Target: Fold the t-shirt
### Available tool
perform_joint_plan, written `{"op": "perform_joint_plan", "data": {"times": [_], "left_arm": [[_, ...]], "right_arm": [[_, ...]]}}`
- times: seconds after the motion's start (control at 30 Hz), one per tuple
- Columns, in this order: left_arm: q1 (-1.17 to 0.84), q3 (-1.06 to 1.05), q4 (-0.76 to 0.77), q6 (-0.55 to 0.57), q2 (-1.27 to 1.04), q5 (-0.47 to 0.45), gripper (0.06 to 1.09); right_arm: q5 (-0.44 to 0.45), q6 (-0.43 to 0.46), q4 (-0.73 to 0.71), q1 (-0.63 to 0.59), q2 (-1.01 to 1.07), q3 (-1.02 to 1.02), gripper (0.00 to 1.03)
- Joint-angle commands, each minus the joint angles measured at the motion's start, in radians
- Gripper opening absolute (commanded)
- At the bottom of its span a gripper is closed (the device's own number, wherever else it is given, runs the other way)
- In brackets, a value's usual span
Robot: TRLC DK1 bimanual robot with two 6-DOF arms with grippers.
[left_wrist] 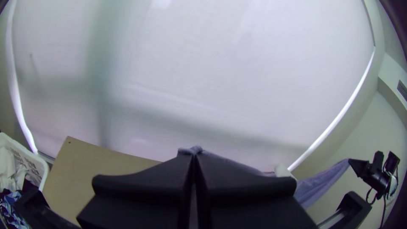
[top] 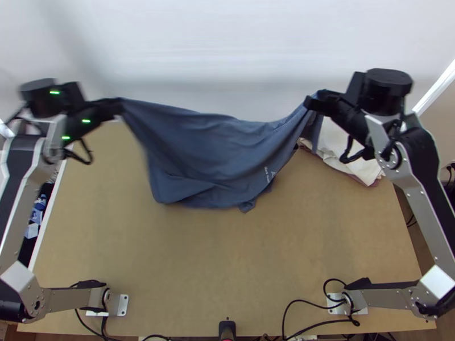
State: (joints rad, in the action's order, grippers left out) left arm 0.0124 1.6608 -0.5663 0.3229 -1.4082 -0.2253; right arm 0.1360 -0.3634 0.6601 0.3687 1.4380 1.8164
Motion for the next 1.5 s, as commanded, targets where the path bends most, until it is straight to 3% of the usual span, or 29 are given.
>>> {"op": "perform_joint_plan", "data": {"times": [0.0, 0.33, 0.5, 0.67, 1.13, 1.47], "left_arm": [[0.083, 0.071, -0.029, -0.004, 0.028, 0.001, 0.09], [0.193, 0.399, -0.066, -0.008, 0.029, 0.011, 0.09], [0.182, 0.574, -0.030, -0.008, 0.040, 0.101, 0.09], [0.179, 0.551, 0.046, -0.018, 0.080, 0.158, 0.09], [0.150, 0.479, 0.009, -0.012, 0.081, 0.161, 0.09], [0.150, 0.560, 0.210, -0.027, 0.112, 0.257, 0.09]], "right_arm": [[0.016, 0.069, -0.040, -0.037, -0.036, 0.000, 0.03], [0.019, 0.287, -0.234, -0.070, -0.034, 0.127, 0.03], [0.019, 0.316, -0.398, -0.056, -0.037, 0.236, 0.03], [0.042, 0.393, -0.493, -0.070, -0.053, 0.227, 0.03], [0.054, 0.342, -0.468, -0.070, -0.183, 0.015, 0.03], [0.054, 0.354, -0.519, -0.080, -0.087, 0.368, 0.03]]}}
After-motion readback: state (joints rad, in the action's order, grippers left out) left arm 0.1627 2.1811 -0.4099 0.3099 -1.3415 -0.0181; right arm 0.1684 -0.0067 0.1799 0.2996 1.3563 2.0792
